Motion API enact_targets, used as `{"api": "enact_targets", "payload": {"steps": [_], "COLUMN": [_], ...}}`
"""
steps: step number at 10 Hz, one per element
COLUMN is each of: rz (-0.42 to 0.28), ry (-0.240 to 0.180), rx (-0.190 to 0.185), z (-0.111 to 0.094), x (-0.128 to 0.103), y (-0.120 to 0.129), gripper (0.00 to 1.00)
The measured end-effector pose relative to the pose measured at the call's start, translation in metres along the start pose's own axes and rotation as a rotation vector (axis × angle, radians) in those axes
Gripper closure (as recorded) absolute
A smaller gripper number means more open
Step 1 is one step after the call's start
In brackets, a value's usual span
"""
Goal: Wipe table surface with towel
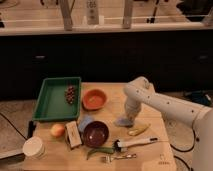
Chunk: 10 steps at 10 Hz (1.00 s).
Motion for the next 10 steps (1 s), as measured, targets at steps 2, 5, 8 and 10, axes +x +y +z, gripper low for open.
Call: {"api": "enact_targets", "payload": {"steps": [2,5,8,10], "rz": [0.051,0.110,0.101,0.071], "ry": [0.014,0.037,0.038,0.033], "rx": [-0.001,0.002,0.008,0.015], "z": [-0.005,-0.012,-0.015,-0.018], "x": [0.006,0.038,0.073,0.079], "y": [0.028,0.049,0.039,0.023], "gripper": [1.00,1.00,1.00,1.00]}}
